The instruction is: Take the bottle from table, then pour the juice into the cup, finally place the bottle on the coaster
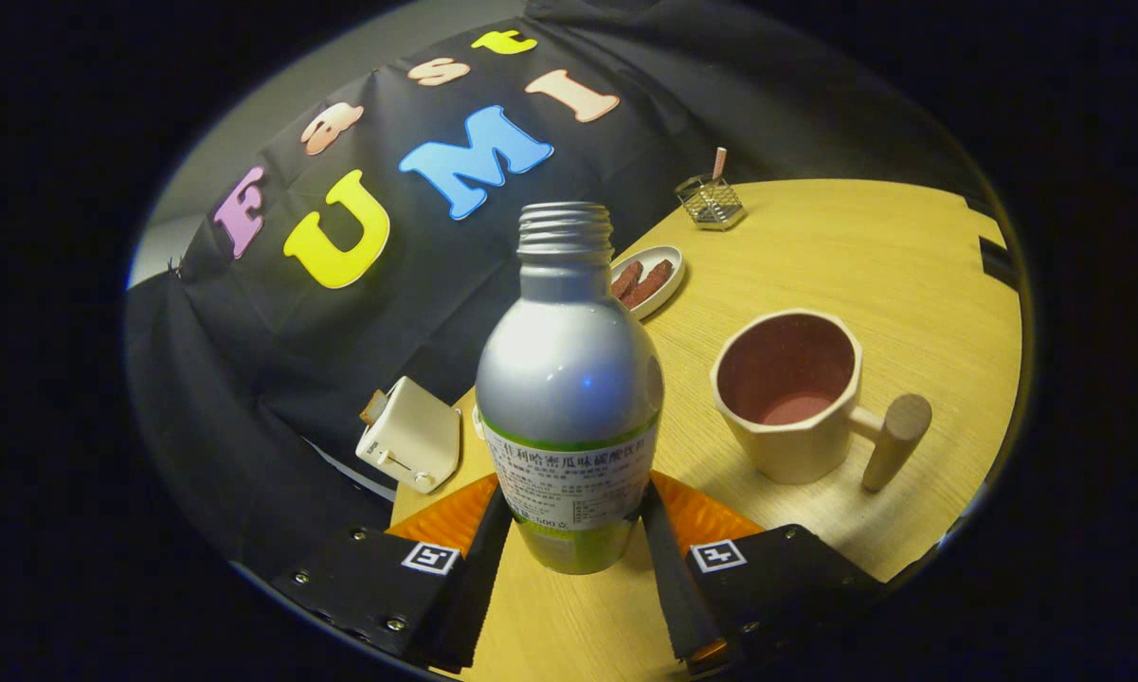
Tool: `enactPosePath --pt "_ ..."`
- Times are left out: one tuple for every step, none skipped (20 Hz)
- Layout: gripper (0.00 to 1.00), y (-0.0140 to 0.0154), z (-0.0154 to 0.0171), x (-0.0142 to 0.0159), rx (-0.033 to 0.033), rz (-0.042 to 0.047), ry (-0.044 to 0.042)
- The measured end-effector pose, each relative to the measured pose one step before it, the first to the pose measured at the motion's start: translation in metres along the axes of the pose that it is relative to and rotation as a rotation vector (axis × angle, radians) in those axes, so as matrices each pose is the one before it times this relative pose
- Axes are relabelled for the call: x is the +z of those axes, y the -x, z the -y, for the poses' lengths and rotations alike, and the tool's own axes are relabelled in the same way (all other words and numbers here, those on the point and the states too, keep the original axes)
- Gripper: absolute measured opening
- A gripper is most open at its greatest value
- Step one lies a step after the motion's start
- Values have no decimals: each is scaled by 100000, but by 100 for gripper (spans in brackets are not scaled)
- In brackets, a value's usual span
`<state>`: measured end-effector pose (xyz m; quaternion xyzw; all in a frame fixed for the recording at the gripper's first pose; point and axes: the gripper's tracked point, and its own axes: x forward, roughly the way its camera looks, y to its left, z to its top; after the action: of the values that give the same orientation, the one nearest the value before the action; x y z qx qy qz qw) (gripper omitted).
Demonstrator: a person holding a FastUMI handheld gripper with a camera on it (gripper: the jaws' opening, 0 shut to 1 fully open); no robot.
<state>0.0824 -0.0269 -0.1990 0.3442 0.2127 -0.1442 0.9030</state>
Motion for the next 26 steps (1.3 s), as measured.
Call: enactPosePath --pt "74 -382 -218 283 -1023 839 2924" --pt "74 -458 -256 424 -643 1173 3487" --pt "74 -465 -174 390 -961 1072 2399" --pt "74 -315 -505 554 474 2710 2628" --pt "74 -570 -366 665 -549 2691 2533" --pt "74 -604 -149 490 -765 1831 2626" --pt "74 -580 -185 111 -689 1138 2673" --pt "74 -707 -26 -33 -949 270 2955" --pt "74 -629 -228 -211 -411 -170 3009" --pt "74 -653 -184 -64 -821 189 3583" --pt "74 -355 47 92 -1175 561 2859" --pt "74 -478 -88 194 -1146 816 3042" --pt "74 -672 -13 43 -1329 649 2411" --pt "74 -664 35 110 -1041 680 1817" --pt "74 -738 -27 -148 -1056 428 1413" --pt "74 -616 22 -109 -949 -2 1098" --pt "74 -576 10 -107 -688 389 1405" --pt "74 -553 140 -52 -1255 263 2239" --pt "74 -593 133 -285 -877 -43 1872" --pt "74 -452 -56 -113 -321 -63 1323" --pt "74 -462 -91 -200 -19 -133 1214" --pt "74 -463 -43 -141 -157 -16 1243" --pt "74 -452 -49 -187 -14 -36 1171" --pt "74 -334 -31 -281 -160 -509 564" --pt "74 -497 -186 -232 219 -118 687" --pt "74 -324 -73 -187 7 -548 1315"
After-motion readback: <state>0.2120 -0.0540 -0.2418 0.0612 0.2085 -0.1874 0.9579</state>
